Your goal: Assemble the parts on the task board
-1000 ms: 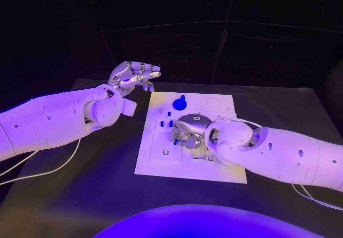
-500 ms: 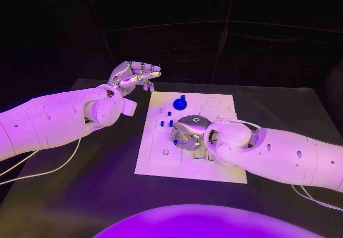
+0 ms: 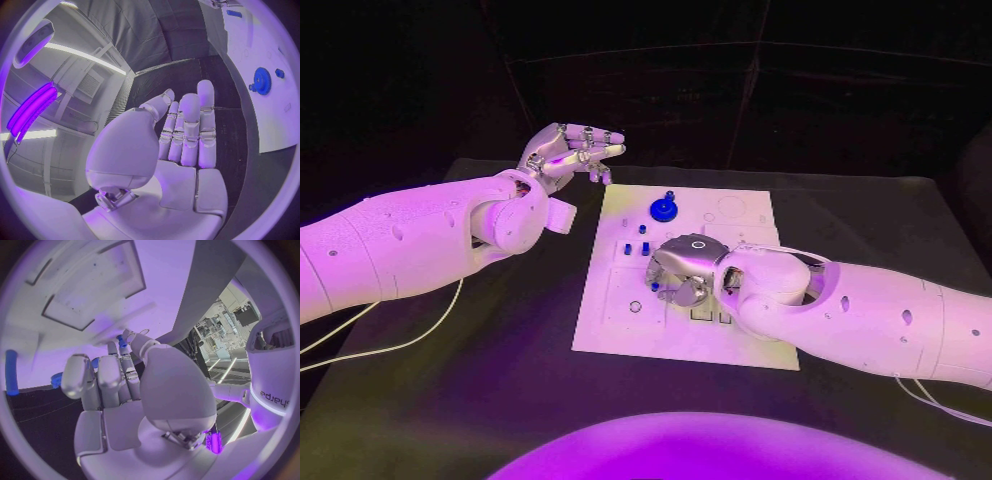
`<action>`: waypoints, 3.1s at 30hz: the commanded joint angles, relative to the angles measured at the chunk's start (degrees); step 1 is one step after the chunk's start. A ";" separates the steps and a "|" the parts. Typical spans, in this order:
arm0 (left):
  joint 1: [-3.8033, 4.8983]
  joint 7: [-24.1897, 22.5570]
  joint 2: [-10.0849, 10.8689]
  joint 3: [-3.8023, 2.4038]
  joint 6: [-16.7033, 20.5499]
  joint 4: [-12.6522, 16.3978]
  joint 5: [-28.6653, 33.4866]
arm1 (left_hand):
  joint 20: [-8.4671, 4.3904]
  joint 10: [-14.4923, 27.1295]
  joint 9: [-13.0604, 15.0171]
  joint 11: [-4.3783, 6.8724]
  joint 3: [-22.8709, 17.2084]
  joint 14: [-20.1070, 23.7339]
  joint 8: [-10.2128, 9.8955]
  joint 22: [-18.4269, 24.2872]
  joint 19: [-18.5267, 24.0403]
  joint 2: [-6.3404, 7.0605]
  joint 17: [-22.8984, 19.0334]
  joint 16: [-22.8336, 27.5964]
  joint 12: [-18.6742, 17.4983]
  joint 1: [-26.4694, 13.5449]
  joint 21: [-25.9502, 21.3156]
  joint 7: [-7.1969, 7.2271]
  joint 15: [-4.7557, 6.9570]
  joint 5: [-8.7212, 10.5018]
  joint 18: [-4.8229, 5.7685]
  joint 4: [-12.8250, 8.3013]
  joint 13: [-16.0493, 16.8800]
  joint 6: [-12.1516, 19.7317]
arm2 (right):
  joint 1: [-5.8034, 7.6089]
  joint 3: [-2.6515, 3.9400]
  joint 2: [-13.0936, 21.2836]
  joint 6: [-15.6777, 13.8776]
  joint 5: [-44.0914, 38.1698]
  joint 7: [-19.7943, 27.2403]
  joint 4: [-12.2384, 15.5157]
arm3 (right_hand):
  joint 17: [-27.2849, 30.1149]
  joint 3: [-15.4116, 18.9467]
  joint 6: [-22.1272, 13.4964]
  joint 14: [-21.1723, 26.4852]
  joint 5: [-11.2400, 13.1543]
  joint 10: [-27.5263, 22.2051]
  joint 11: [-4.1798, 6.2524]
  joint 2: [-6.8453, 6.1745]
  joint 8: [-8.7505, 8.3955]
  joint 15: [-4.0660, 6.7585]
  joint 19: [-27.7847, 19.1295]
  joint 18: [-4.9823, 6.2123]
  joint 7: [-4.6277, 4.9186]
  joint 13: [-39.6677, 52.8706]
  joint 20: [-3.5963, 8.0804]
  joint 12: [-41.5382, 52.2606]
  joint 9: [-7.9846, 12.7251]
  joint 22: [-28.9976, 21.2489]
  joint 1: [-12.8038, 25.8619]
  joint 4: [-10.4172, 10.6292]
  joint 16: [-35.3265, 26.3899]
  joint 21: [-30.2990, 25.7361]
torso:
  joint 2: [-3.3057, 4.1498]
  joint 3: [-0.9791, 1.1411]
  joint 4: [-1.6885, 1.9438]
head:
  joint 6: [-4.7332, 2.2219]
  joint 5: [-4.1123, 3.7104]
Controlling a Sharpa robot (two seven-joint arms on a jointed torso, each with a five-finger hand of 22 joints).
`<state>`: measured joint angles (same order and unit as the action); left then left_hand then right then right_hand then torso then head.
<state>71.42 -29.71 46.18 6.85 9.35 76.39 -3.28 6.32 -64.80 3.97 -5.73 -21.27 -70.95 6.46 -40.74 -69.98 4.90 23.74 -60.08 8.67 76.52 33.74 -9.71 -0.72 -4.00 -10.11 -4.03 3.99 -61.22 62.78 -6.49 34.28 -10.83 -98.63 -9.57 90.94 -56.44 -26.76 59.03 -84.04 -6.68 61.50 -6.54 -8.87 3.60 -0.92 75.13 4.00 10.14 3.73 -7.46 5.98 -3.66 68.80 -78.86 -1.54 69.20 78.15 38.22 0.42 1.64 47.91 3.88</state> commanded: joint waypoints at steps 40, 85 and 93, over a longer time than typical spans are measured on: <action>0.09 0.45 -0.15 0.00 -1.52 -0.34 0.22 | 0.09 0.41 -0.05 -0.14 0.23 0.29 0.21 0.14 0.31 -0.49 -0.08 0.41 0.41 0.16 -0.32 -0.20 -0.07 -0.28 -0.35 0.13 -0.03 0.40 | 4.61 4.42 15.43 5.27 3.37 -4.82 5.95 | 7.16 13.17 -8.16 0.78 1.79 -8.42 -0.11 0.15 0.10 -0.52 -2.93 2.16 -2.46 0.05 -0.05 3.88 -0.22 -6.35 -1.47 2.44 -4.79 -5.04 | 0.06 -0.02 -0.03 | -2.26 -2.37; 0.09 0.60 0.01 0.00 -1.44 -0.27 0.22 | 0.11 0.48 -0.04 -0.17 0.29 0.32 0.29 0.20 0.29 -0.56 -0.11 0.41 0.49 0.16 -0.40 -0.23 -0.09 -0.27 -0.34 0.17 -0.02 0.46 | 4.61 4.36 12.18 2.64 0.23 -6.71 2.98 | 2.63 2.96 5.08 -0.68 3.67 5.99 2.44 5.85 2.19 1.56 3.56 0.14 -1.84 0.29 1.89 5.50 -0.70 3.19 -6.19 2.20 -0.25 1.33 | -0.09 -0.01 -0.04 | -1.66 -2.20; 0.08 0.55 -0.04 0.00 -1.42 -0.51 0.22 | 0.11 0.48 -0.04 -0.17 0.29 0.32 0.29 0.20 0.29 -0.56 -0.11 0.41 0.49 0.16 -0.40 -0.23 -0.09 -0.27 -0.34 0.17 -0.02 0.46 | 4.63 4.48 14.37 -1.28 -0.12 -6.36 7.77 | 2.49 1.89 5.25 -0.66 3.58 6.37 2.36 5.30 1.94 1.51 3.82 0.03 -1.72 0.32 1.88 4.97 -0.58 3.79 -6.39 1.29 -0.03 1.76 | -0.12 -0.02 0.11 | -1.91 -2.26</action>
<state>71.42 -29.00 46.18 6.90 8.48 75.92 -3.27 6.32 -64.59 3.97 -5.94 -21.27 -70.96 6.46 -40.61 -69.98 4.90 23.72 -59.87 8.88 76.52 33.51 -9.91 -0.73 -4.00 -10.11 -4.03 3.99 -61.01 67.28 -2.09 48.39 -8.13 -97.68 -15.99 97.72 -53.90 -24.52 64.07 -84.03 -2.84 67.07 -4.49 -3.44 5.78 0.12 78.65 4.86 8.21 3.99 -5.62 11.01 -4.28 72.54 -84.61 -0.36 68.88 79.60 38.14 0.40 1.63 46.09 1.62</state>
